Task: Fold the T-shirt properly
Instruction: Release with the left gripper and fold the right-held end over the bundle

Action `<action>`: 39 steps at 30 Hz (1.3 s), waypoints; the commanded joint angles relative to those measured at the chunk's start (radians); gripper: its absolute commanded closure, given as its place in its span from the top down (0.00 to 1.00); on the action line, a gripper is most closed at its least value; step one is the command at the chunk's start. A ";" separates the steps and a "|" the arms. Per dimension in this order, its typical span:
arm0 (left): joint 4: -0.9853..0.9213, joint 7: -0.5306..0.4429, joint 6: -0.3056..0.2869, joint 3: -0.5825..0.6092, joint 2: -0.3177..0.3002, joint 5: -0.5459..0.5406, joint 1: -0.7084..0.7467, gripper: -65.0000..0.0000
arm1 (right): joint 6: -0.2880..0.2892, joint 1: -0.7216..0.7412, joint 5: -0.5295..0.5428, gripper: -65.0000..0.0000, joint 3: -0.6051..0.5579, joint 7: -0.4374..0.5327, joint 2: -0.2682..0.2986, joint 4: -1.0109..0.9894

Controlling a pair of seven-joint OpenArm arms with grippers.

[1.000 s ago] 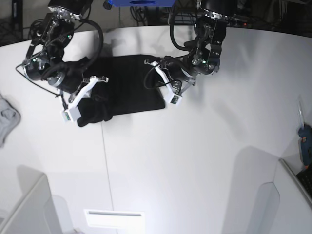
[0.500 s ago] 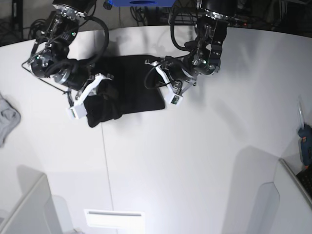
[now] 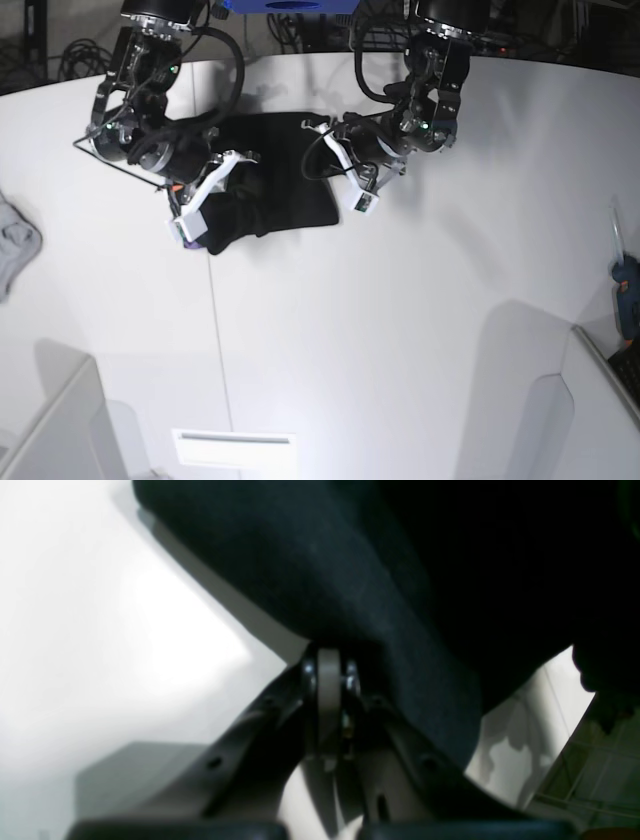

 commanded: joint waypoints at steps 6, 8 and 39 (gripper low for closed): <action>0.015 0.001 -0.002 0.001 0.004 0.009 -0.003 0.00 | 0.001 0.006 0.029 0.00 -0.065 0.019 -0.016 0.014; 0.015 0.001 -0.002 0.001 0.004 0.008 -0.003 0.00 | 0.001 0.002 0.029 0.00 -0.080 0.021 -0.017 0.014; 0.309 0.004 -0.054 -0.236 -0.123 -0.001 0.253 0.00 | -0.045 0.005 0.023 0.00 -0.087 0.127 -0.017 -0.053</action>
